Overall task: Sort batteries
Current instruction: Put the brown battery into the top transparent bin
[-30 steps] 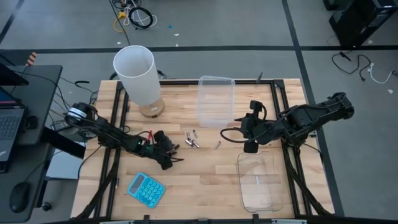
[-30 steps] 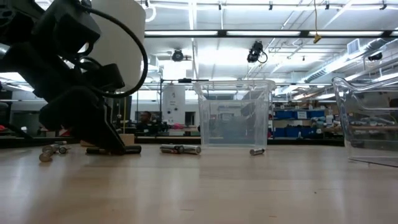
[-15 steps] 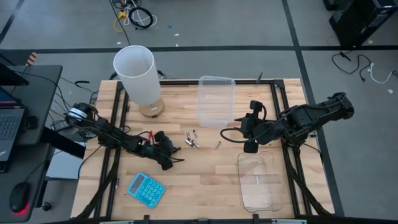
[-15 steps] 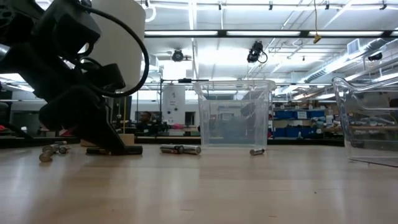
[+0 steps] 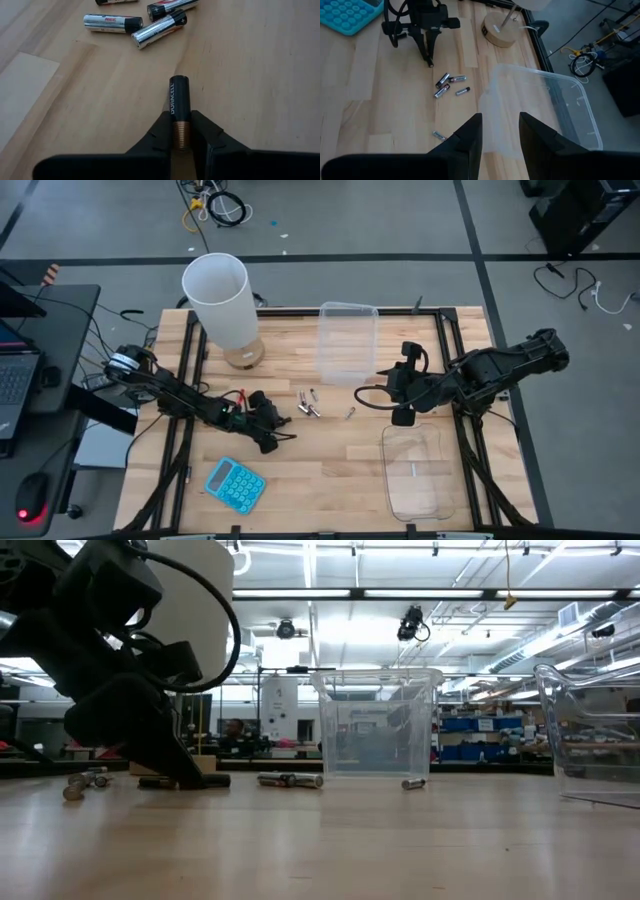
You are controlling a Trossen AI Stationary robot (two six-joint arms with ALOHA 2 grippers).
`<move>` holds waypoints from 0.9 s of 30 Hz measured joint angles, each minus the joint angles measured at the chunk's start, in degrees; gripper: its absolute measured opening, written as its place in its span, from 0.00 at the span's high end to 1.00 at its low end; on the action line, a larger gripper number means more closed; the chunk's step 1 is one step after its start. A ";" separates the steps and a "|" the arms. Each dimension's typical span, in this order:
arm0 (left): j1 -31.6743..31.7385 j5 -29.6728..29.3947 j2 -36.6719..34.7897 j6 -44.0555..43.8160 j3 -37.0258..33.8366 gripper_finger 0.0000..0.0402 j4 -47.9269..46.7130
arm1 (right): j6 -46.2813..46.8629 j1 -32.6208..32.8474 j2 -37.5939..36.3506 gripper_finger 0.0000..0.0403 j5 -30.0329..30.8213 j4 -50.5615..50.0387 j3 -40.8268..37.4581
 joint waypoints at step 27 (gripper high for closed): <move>-0.07 1.51 -2.52 7.46 4.50 0.91 2.82 | 0.13 -0.02 0.02 0.71 -0.06 -0.46 0.00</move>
